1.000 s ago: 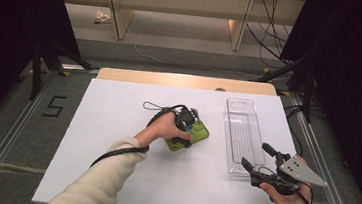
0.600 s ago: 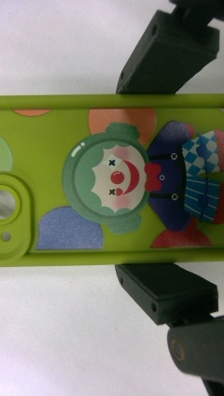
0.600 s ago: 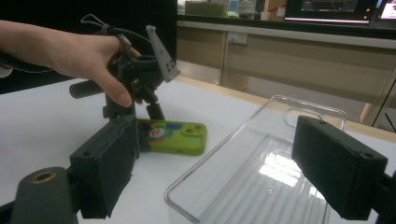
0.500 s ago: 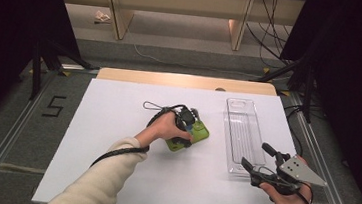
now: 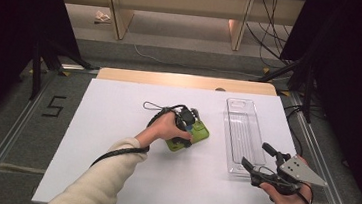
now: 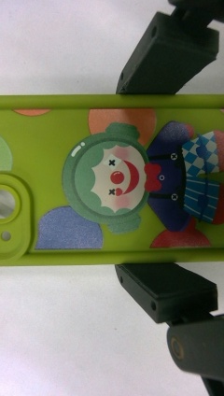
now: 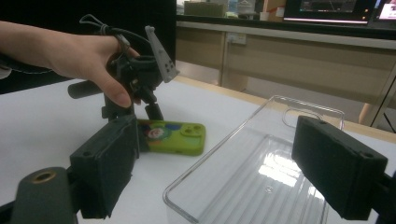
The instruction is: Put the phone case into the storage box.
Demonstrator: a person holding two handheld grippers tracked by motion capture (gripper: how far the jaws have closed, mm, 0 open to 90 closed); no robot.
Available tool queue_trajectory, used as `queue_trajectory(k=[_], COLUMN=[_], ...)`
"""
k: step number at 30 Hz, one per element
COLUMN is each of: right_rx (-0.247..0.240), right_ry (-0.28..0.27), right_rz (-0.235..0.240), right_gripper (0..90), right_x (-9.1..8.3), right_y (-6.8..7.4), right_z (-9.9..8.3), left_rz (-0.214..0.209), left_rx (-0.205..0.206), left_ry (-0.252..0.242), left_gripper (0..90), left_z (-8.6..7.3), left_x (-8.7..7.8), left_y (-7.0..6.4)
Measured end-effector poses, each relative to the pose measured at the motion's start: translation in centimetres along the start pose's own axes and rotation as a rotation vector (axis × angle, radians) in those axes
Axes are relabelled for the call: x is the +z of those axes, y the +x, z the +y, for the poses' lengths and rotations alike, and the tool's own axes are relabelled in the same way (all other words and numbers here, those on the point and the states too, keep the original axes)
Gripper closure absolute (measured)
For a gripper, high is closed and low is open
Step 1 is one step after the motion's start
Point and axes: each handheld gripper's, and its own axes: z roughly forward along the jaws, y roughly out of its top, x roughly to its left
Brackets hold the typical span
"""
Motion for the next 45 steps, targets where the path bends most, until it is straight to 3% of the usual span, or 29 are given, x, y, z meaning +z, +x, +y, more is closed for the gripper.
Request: queue_trajectory(k=[21,45], right_rx=[0.002,0.000], right_ry=[-0.003,0.000], right_rz=[-0.002,-0.002], right_gripper=[16.0,16.0], right_x=[0.0,0.1], right_y=[0.0,0.1], right_z=[0.0,0.0], left_rz=[0.011,0.059], left_rx=[0.008,-0.018], left_ry=[-0.025,-0.182], left_gripper=[16.6,16.7], left_z=[-0.3,-2.2], left_x=[-0.3,-3.2], left_y=[-0.2,-0.7])
